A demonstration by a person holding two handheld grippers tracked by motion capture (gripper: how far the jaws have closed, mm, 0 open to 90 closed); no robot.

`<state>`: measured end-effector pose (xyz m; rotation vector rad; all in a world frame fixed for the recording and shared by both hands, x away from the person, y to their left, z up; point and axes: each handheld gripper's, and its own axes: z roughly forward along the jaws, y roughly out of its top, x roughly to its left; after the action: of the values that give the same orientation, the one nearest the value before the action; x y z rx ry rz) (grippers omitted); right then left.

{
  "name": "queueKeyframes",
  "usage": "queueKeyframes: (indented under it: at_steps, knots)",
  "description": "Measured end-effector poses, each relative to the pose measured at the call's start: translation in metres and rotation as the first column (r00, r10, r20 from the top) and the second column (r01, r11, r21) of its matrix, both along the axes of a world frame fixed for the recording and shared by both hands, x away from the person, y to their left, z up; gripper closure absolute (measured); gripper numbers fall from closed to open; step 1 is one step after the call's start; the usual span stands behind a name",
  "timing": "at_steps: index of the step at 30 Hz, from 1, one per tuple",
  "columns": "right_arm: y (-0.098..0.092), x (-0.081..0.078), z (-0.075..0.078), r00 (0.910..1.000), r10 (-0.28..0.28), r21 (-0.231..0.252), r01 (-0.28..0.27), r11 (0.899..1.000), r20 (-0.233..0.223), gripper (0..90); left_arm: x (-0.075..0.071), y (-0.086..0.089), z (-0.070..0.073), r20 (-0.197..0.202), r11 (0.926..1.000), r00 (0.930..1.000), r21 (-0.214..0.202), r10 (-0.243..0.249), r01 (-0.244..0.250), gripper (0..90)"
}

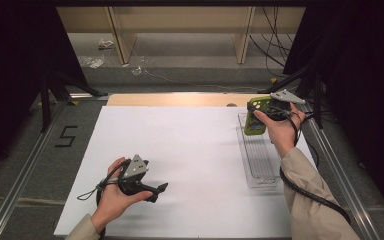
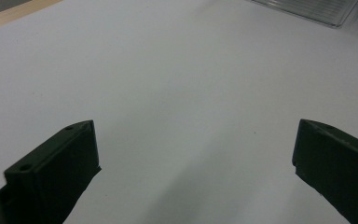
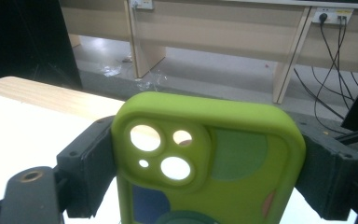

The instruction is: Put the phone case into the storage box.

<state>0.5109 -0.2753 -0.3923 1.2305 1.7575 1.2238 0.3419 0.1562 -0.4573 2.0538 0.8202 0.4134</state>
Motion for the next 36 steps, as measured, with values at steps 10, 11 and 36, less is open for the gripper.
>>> queueKeyframes:
  at_steps: [10,11,36]
  knots:
    - [0.002,0.007,0.001,1.0,-0.008,-0.003,0.008,1.0,-0.005,17.3,0.0,0.0,0.0,0.001,1.0,1.0,0.0,-0.001,0.001,0.0]
    - [0.002,0.008,0.001,0.9999,-0.01,-0.003,0.01,1.0,-0.005,17.2,0.0,0.0,0.0,0.001,1.0,1.0,0.001,-0.001,0.001,0.0]
    - [0.002,0.022,-0.006,0.9991,-0.034,-0.006,0.034,0.999,-0.024,17.2,0.0,0.0,0.0,-0.003,1.0,1.0,0.002,-0.004,0.004,0.0]
